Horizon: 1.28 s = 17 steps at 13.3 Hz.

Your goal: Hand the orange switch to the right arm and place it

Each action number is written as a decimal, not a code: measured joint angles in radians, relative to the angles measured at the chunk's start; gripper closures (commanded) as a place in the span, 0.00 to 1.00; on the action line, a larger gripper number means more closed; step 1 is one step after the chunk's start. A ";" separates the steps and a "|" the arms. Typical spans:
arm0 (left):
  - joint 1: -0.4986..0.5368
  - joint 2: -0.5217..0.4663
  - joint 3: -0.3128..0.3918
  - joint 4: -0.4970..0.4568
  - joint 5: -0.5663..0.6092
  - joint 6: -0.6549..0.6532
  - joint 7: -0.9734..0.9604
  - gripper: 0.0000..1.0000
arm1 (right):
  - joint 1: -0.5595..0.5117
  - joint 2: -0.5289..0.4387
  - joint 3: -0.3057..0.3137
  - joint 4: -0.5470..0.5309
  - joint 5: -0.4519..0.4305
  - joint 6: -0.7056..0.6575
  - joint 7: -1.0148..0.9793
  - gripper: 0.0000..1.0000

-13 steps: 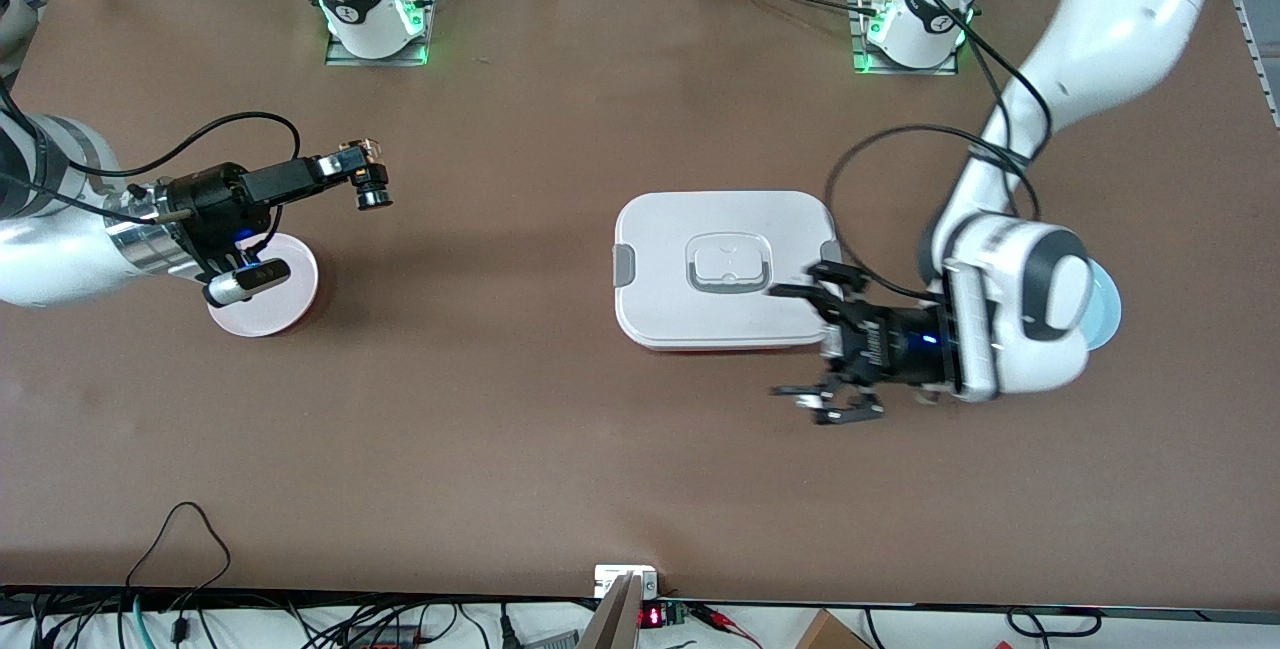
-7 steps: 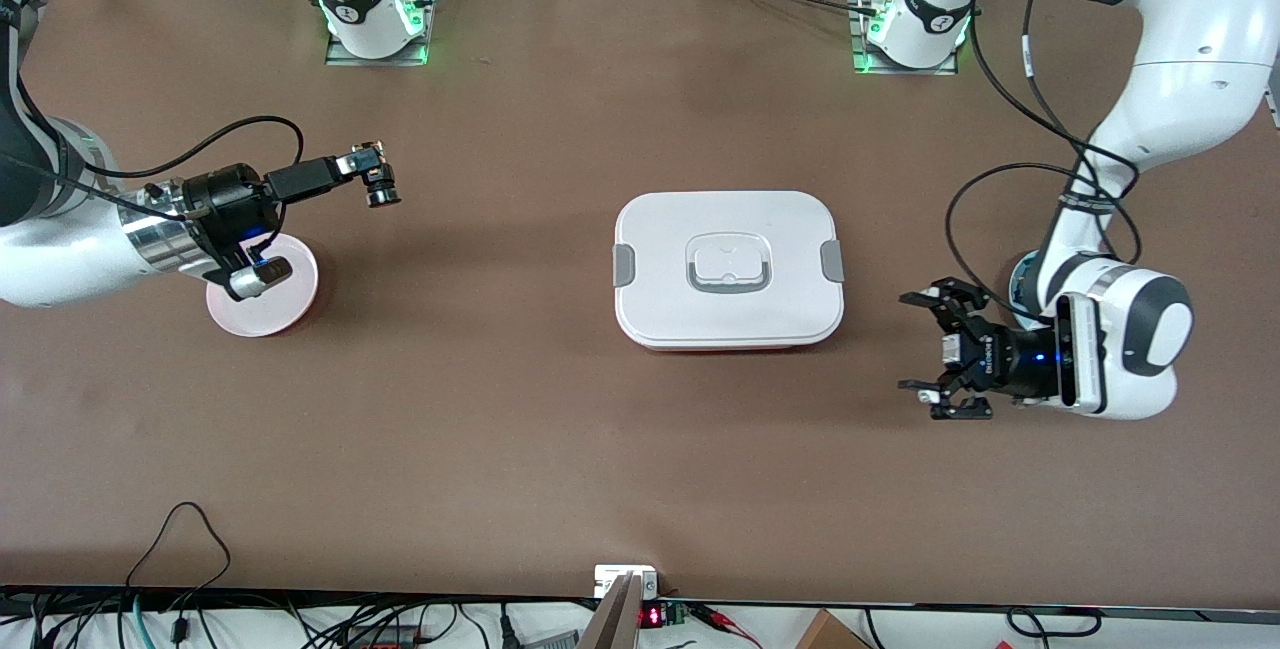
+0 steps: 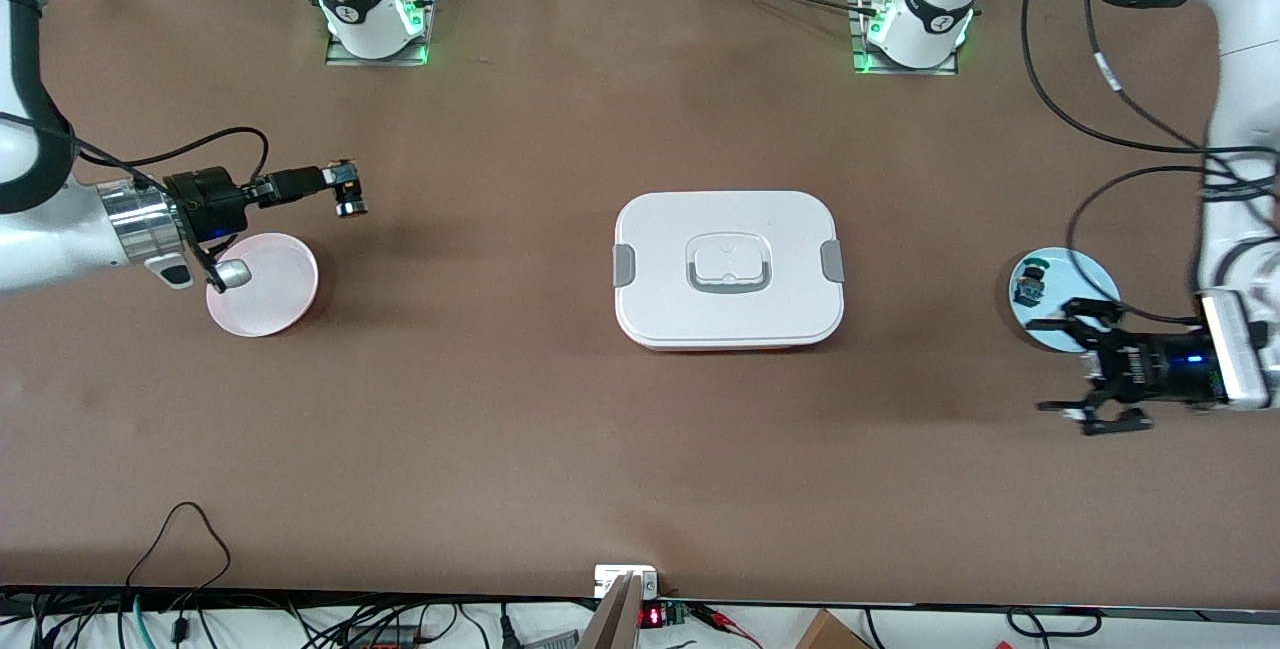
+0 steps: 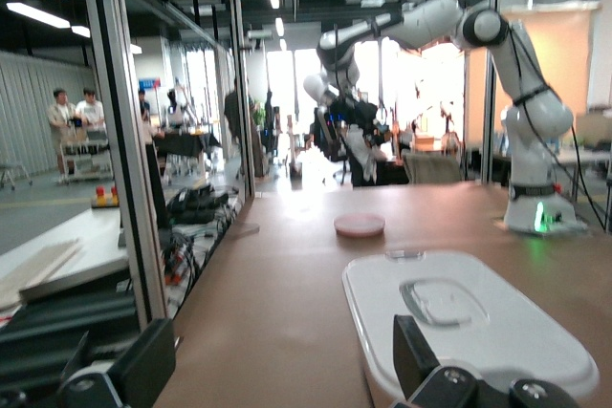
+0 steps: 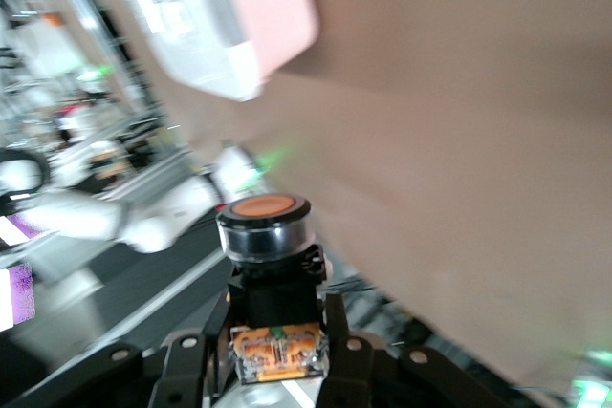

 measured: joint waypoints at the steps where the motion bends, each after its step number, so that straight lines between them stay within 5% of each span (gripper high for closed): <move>1: 0.005 -0.004 0.048 0.045 0.061 -0.010 -0.002 0.00 | 0.000 -0.002 0.001 0.000 -0.072 0.031 -0.031 1.00; 5: 0.007 -0.038 0.233 0.187 0.297 -0.015 -0.002 0.00 | 0.002 0.000 0.004 -0.013 -0.400 0.182 -0.197 1.00; 10: -0.024 -0.209 0.263 0.298 0.633 0.048 -0.037 0.00 | -0.002 0.009 0.003 -0.151 -0.683 0.501 -0.616 1.00; 17: -0.197 -0.466 0.265 0.302 0.967 -0.039 -0.470 0.00 | -0.049 0.014 -0.002 -0.336 -0.817 0.894 -1.060 1.00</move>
